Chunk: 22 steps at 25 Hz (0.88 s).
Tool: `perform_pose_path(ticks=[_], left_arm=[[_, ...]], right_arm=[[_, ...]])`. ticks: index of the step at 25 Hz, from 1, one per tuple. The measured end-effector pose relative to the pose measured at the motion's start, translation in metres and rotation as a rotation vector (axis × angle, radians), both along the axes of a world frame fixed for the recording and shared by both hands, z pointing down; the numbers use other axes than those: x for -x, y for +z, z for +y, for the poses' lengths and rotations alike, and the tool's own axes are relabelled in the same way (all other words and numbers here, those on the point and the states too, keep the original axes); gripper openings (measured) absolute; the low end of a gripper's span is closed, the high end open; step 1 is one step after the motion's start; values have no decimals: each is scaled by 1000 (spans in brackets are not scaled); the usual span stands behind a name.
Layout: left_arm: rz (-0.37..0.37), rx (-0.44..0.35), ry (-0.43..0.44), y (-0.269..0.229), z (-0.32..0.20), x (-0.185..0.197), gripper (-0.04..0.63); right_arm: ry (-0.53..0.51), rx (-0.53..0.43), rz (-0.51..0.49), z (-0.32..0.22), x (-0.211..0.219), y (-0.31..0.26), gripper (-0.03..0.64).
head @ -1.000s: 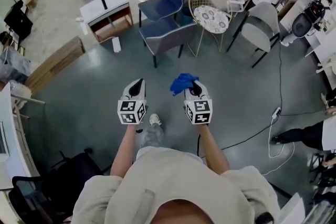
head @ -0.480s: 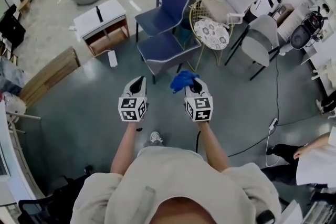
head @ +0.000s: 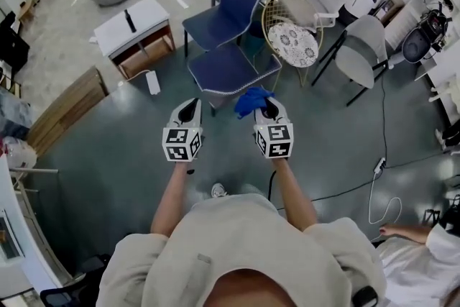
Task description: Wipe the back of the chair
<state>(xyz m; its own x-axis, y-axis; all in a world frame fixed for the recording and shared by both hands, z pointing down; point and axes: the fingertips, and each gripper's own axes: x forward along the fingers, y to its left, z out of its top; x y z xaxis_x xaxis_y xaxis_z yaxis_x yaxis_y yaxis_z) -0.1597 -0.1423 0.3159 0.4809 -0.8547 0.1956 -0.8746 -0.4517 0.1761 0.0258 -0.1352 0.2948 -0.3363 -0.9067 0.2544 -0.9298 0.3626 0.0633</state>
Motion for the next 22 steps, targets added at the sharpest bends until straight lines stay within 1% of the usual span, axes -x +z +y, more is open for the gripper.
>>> perform_pose_path(ticks=[4,9,17,22], left_arm=[[-4,32,4,11,-7,-2,5],[-19,70,-6,25,-4,-5,5],[-31,123,-60,35,12,-5,5],[-32,180,-76,51,28,-16,5]], right_arm=[[3,24,-3,-11,-2,8,43],[-1,59,-23,-17,-6,24,43],[-60,141,-36,-8,0,52,43],[-89,188,-39,-3,-4,71,43]])
